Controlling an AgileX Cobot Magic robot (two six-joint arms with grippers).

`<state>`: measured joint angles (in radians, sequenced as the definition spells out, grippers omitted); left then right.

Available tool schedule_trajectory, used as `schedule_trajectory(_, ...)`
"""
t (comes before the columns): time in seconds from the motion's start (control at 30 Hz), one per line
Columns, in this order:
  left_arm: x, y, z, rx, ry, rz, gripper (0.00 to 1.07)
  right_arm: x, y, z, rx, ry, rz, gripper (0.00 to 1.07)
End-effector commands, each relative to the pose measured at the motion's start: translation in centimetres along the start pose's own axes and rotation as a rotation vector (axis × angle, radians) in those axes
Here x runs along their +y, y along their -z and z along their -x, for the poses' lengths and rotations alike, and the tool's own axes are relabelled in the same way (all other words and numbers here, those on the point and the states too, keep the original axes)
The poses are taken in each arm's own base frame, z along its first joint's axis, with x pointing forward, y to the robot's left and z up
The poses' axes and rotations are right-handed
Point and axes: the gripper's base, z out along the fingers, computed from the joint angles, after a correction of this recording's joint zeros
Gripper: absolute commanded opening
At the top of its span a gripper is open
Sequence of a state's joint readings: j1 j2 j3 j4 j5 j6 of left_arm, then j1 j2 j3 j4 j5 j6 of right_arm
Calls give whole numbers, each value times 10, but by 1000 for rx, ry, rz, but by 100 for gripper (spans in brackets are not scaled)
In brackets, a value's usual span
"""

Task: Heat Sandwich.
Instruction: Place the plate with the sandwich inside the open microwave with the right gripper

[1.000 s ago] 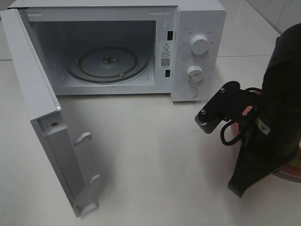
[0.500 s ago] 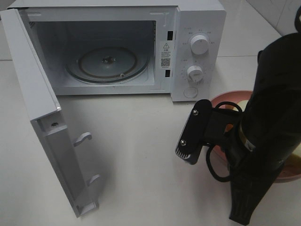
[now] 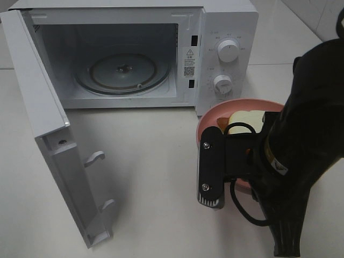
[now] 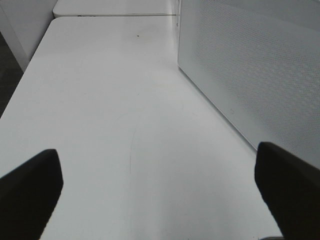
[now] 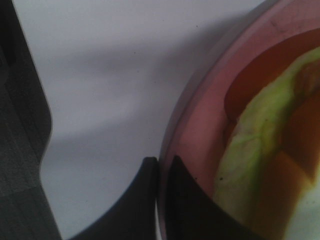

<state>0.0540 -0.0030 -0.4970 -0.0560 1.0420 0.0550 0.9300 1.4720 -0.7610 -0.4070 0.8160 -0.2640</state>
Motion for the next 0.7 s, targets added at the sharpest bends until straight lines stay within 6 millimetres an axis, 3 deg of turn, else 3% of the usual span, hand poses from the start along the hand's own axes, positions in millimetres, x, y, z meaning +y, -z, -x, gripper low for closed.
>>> schedule_trajectory(0.03,0,3,-2,-30,-4,2,99,-1,2,2,-37,116,-34,0)
schedule_trajectory(0.37,0,3,-2,-30,-4,2,99,-2,3,8,-92,396,-65,0)
schedule_trajectory(0.7,0,3,-2,-30,-4,2,99,-4,3,12,-151,373,-70,0)
